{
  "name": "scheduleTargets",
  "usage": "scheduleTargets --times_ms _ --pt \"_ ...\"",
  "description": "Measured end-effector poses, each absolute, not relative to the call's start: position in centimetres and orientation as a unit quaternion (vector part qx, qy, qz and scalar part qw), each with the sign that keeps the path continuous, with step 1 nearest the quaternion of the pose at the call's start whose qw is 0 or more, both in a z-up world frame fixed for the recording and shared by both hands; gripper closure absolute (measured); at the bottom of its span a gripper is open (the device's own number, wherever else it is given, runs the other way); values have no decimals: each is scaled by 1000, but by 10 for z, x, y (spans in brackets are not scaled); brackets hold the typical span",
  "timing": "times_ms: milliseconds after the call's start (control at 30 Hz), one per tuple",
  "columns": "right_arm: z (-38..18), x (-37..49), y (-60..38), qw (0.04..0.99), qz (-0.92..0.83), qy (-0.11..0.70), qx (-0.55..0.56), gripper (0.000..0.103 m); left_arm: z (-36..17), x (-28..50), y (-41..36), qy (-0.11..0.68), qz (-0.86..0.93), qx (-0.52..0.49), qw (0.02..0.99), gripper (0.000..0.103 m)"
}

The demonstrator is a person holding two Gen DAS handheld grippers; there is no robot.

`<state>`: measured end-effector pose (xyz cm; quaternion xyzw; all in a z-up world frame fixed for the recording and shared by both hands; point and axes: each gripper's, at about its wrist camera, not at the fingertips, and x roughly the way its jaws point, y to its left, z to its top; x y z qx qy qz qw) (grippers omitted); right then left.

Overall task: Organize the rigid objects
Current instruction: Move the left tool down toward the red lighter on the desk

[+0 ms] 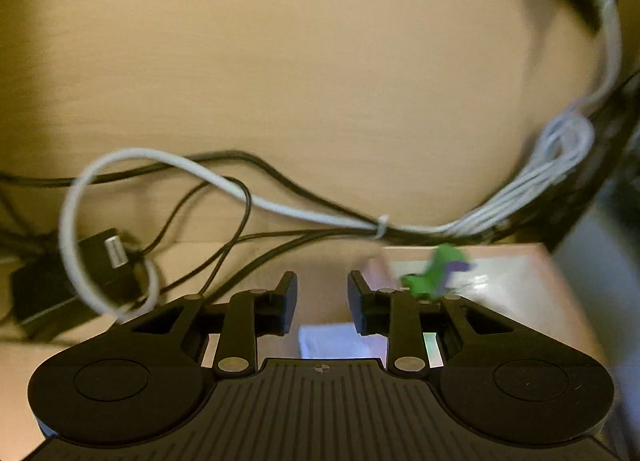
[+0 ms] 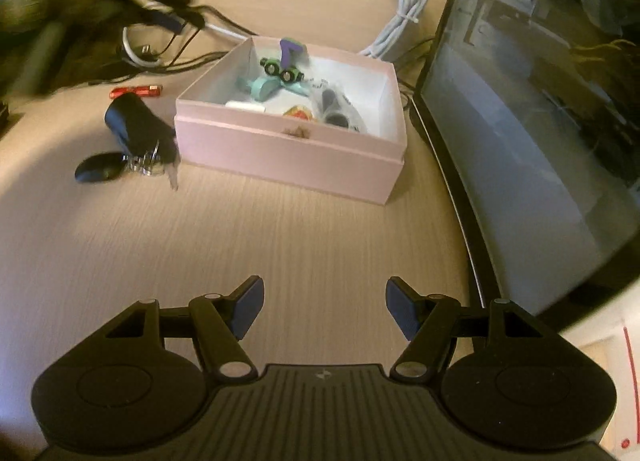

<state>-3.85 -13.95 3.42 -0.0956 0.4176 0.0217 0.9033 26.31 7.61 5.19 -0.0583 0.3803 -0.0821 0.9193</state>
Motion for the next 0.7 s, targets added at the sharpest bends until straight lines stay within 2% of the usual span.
scheduleTargets --times_ms 133,167,233,400,700 --pt "31 -51 -145 898 1 428 -101 35 27 283 65 415 -87 -30 905 76" --pt "30 -53 -148 897 -6 432 -98 35 22 283 63 426 -99 -29 899 82" --pt "28 -56 -156 894 -22 439 -88 35 18 276 64 434 -118 -25 893 84" --pt "22 -55 -171 886 -41 458 -51 35 12 243 69 458 -155 -24 875 84" --pt "20 -42 -146 888 37 457 -45 35 16 145 92 471 -160 -120 859 84"
